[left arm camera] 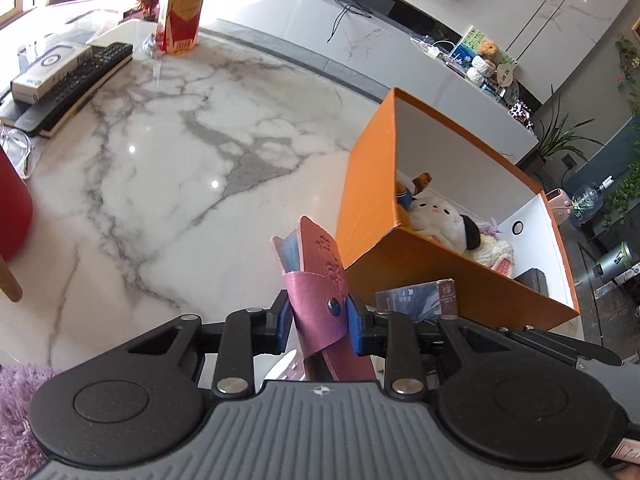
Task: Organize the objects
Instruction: 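Close the left gripper on the pink card holder while the right grasps the PHOTO CARD box, then carry the card holder with the left gripper and photo card box with the right into the orange box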
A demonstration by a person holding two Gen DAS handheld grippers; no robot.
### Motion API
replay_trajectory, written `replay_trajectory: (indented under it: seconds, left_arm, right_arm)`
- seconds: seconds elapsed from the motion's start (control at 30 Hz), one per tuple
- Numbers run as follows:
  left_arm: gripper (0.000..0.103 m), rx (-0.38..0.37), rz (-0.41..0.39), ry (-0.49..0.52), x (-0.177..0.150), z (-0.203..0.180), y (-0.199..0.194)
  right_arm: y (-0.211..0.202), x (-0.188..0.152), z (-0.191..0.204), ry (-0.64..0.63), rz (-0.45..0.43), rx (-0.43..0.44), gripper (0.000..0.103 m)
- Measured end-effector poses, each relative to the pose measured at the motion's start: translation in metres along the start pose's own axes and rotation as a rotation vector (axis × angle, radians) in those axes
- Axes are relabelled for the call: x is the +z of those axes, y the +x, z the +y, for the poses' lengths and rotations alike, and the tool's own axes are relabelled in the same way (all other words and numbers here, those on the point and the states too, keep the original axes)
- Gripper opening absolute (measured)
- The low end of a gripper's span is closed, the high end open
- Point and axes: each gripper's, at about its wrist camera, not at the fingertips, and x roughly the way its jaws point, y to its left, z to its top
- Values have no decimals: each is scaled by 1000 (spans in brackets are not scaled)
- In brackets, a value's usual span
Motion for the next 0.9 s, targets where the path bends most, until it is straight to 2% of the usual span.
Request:
replay_trajectory:
  seconds: [0.2, 0.47, 0.67, 0.9]
  left_arm:
    - [33, -63, -48, 102, 6, -39, -22]
    - [32, -161, -54, 238, 28, -102, -17]
    - [32, -187, -60, 327, 44, -145, 3]
    - [31, -185, -31, 345, 55, -170, 38]
  right_arm:
    - [-52, 6, -28, 108, -95, 12, 24]
    - [-109, 22, -78, 211, -264, -71, 24]
    - [-116, 35, -120, 291, -312, -111, 24]
    - [-92, 43, -154, 372, -299, -133, 24]
